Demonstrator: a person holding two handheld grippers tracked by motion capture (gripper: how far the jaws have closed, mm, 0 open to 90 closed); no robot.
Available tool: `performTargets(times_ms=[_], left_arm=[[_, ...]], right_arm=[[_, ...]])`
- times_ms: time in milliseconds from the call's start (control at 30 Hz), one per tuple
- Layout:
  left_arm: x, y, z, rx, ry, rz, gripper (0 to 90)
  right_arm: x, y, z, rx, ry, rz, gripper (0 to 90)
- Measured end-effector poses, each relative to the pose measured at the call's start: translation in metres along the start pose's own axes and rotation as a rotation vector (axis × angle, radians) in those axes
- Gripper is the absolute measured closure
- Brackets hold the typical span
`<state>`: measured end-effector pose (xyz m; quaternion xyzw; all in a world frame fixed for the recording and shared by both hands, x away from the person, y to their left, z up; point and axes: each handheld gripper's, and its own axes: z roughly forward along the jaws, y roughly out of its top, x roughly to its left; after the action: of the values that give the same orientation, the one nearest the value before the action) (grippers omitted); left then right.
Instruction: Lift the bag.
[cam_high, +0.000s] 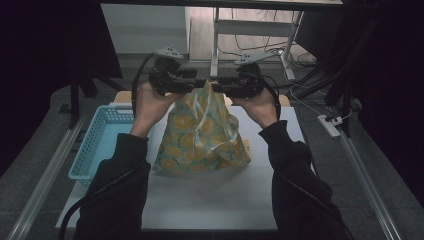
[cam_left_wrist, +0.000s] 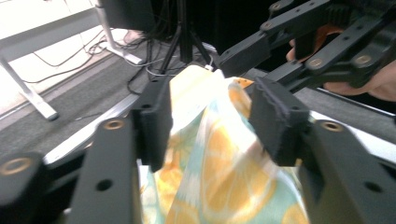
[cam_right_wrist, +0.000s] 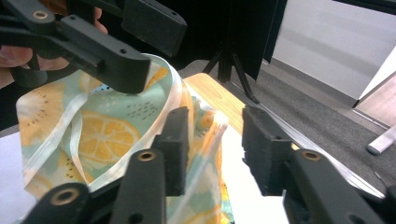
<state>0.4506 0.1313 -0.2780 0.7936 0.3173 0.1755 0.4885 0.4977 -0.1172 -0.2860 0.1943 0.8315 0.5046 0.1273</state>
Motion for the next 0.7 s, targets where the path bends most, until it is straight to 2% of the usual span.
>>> performTargets(times_ms=[167, 333, 433, 700], left_arm=[[0.003, -0.009, -0.002, 0.007, 0.011, -0.007, 31.1], [0.007, -0.018, -0.007, 0.021, 0.014, -0.036, 16.6], [0.009, -0.024, -0.013, 0.022, 0.004, -0.059, 13.1], [0.01, -0.041, -0.028, 0.039, -0.023, -0.069, 3.9]], right_arm=[[-0.003, -0.007, -0.002, -0.004, -0.001, 0.021, 48.6], [-0.006, -0.013, -0.005, -0.006, 0.009, 0.047, 40.4], [-0.006, -0.018, -0.008, -0.01, 0.011, 0.053, 37.1], [-0.005, -0.03, -0.011, -0.006, 0.009, 0.053, 29.2]])
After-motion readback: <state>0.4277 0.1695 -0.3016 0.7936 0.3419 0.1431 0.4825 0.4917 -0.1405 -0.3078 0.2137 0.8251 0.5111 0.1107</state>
